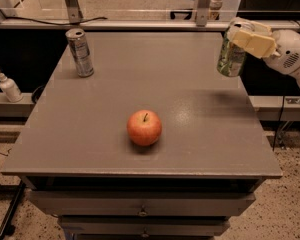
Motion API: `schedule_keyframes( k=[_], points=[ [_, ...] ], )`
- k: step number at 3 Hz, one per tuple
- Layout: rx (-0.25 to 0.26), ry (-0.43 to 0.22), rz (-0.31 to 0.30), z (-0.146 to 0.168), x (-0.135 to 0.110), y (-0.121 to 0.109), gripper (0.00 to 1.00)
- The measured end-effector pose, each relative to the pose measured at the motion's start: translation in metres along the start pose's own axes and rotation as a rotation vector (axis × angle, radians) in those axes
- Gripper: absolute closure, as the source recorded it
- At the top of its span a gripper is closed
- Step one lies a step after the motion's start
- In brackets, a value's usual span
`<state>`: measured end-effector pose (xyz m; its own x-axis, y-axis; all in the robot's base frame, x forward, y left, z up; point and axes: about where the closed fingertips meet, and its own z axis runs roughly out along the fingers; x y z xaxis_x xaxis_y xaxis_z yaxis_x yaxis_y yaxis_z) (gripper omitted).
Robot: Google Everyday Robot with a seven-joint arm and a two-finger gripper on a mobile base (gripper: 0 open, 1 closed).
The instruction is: Place green can upright
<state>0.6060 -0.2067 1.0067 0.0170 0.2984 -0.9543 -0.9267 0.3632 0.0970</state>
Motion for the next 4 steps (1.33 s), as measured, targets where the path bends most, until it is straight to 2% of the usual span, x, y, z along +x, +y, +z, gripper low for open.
schedule_keyframes(
  k=[2,4],
  points=[
    [-0.002,-0.016,0.050,-0.019,0.042,0.017,1.00],
    [-0.004,-0.051,0.059,-0.029,0.073,0.022,1.00]
  ],
)
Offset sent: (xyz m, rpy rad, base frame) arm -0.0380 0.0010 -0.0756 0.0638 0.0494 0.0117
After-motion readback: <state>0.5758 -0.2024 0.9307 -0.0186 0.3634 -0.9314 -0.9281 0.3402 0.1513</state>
